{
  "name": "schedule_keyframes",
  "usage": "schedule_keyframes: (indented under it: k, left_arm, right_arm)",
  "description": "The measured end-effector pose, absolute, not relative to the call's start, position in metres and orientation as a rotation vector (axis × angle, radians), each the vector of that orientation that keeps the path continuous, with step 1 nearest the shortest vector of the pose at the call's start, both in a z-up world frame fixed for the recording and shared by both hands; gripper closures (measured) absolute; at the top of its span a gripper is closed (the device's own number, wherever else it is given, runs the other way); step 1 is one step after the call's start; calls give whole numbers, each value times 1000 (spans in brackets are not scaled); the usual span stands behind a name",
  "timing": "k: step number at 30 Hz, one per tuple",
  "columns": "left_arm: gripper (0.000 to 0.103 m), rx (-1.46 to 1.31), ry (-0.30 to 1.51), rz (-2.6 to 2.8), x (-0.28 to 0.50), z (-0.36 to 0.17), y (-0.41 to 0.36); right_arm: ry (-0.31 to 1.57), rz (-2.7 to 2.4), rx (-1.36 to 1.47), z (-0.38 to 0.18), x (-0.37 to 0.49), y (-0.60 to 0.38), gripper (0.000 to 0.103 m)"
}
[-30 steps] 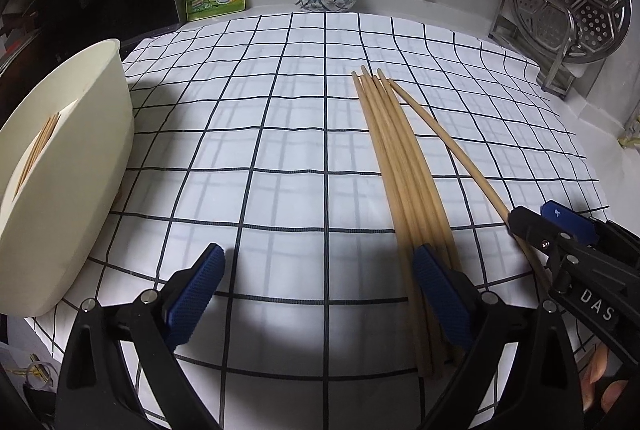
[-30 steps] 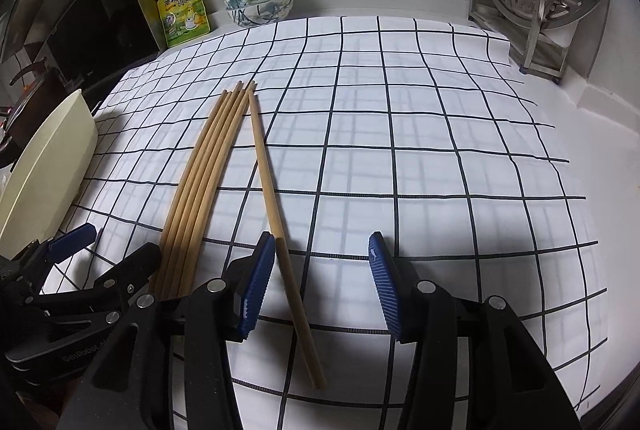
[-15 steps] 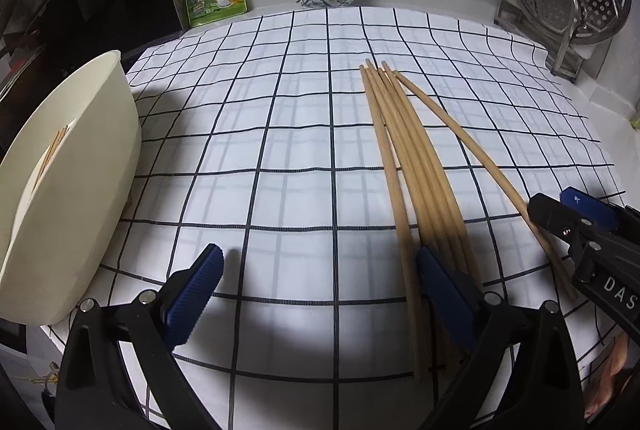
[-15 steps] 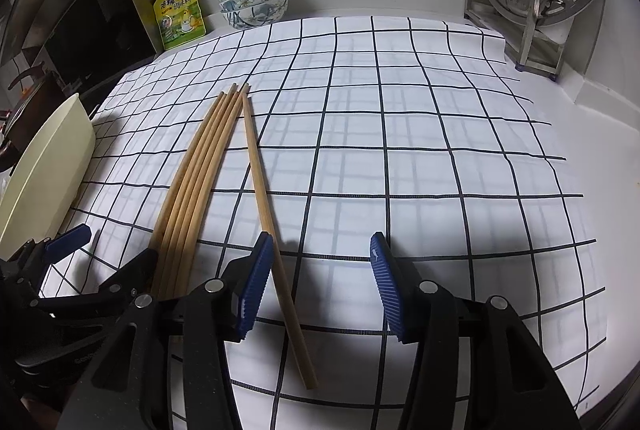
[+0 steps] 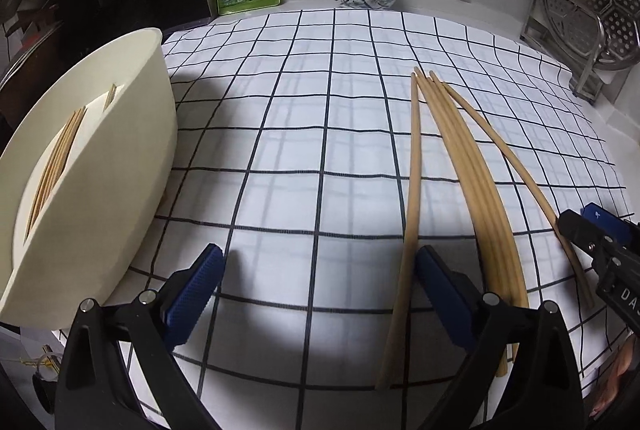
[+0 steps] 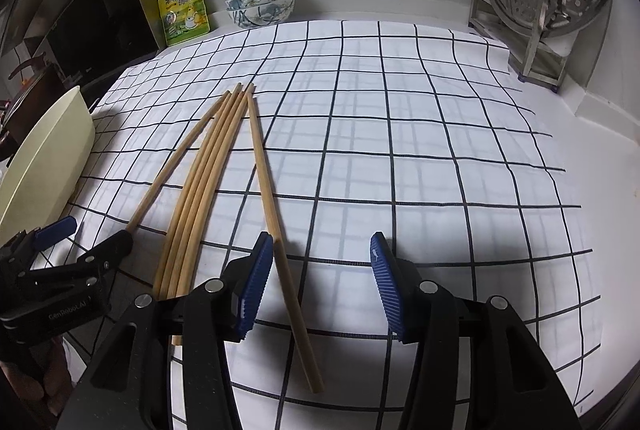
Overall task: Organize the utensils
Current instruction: 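Close the left tool on a chopstick while the right tool grasps another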
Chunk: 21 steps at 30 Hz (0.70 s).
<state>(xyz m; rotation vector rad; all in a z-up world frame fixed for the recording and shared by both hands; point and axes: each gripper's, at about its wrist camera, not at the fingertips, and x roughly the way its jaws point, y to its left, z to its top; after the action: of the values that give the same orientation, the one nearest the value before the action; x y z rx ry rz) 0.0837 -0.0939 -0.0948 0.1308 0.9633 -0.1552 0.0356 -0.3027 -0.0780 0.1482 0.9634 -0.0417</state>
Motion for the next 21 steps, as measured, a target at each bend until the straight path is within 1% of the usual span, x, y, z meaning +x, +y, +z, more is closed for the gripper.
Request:
schedule_keyframes:
  k: [1,13,15,17,18,19,20,21]
  left_arm:
    - [8,130,966,-158,86,-95,-95]
    - [7,139,960,-171,109,-96,-111]
    - [10,138,957,-180,111,-96,-112]
    - [22,112,957,-210,111,-95,-112]
    - [27,118,947,-214,110,-94,-114]
    - [39,122,939,-225,109,-92,-116]
    - [50,125,935,-230,108,-91,-117]
    - [58,122,934,-241,107,-91,-119]
  right_arm:
    - [962,-39,144,-77,37,-302,52]
    - [974,-34,54,-83,64,-284,52]
    - [971,-34,41,-84,67,-283,52]
    - [970,-29,38,-85,68,-281,57]
    - [969,-24,36,-84,67,-280,62]
    - [965,-17,31,-84,67,-278,71]
    - [961,-11,27,-84,66,-276,77]
    - [957,-6,22,-84,66,-274,91]
